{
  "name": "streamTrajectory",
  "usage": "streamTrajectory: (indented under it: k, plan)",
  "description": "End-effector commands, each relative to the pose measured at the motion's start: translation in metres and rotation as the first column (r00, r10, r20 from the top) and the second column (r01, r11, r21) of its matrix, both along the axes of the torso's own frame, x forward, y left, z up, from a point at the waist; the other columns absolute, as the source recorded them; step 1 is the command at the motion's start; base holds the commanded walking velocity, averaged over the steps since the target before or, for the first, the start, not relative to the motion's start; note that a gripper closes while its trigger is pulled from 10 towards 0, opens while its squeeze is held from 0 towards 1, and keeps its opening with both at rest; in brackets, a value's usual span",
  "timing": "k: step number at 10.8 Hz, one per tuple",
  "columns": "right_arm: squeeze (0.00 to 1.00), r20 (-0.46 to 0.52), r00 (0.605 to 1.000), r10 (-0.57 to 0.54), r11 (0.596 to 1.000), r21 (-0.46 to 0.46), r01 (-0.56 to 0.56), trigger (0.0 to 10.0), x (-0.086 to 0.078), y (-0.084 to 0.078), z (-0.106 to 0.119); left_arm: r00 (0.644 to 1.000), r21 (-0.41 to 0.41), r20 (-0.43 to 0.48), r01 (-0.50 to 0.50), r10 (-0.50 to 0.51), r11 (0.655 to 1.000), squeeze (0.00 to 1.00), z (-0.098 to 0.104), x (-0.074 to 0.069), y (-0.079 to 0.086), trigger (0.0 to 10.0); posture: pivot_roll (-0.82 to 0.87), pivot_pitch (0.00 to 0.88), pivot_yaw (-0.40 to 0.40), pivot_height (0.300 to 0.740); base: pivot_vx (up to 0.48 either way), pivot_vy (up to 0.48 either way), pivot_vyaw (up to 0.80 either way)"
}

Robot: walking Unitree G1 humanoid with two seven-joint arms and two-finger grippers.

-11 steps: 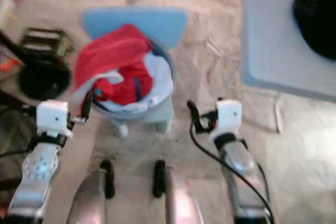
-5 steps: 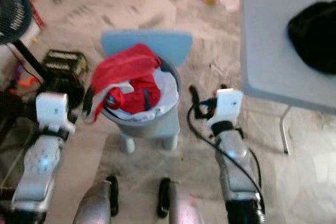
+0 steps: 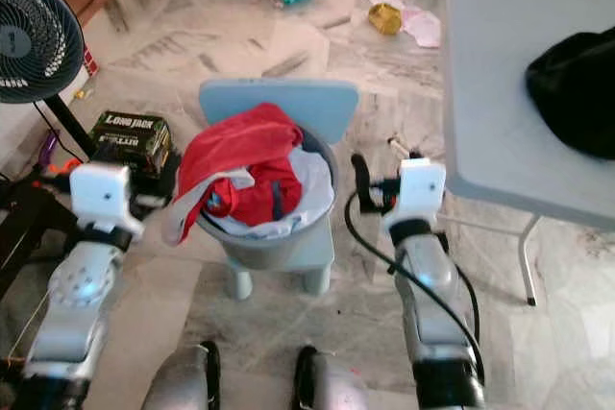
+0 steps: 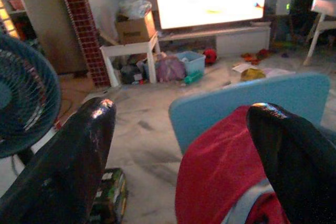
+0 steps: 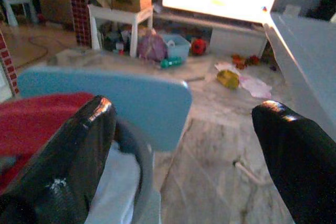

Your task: Hang hanger

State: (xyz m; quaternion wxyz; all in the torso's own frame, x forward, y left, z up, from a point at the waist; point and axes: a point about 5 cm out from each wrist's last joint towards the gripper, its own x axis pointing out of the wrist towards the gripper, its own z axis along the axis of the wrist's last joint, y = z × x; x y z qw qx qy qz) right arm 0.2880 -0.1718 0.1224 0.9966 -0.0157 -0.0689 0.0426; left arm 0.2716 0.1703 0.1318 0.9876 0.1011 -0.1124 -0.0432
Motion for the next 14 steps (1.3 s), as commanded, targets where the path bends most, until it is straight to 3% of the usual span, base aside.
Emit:
streamTrajectory:
  k: [1,6,14]
  plan:
    - [0.0,-0.009,1.0,-0.016,1.0,-0.011,0.015,10.0,0.0,-0.006,-0.004,1.0,0.005,-0.019,0.016,-0.016,1.0,0.0,-0.004,0.001,-0.003,10.0,0.03,0.132,-0.062,0.74,0.428,0.0,0.0]
    - [0.0,-0.001,1.0,-0.01,1.0,-0.026,0.01,10.0,0.0,-0.006,-0.004,0.999,-0.022,-0.014,0.039,-0.039,0.999,0.0,-0.003,0.003,-0.011,10.0,0.02,0.132,-0.068,0.74,0.428,0.0,0.0]
    - [0.0,-0.014,1.0,-0.017,0.999,-0.041,0.016,10.0,-0.003,-0.009,-0.009,0.999,-0.019,-0.005,0.041,-0.041,0.999,0.0,-0.002,0.002,-0.013,10.0,0.01,0.157,-0.065,0.74,0.0,0.0,0.0]
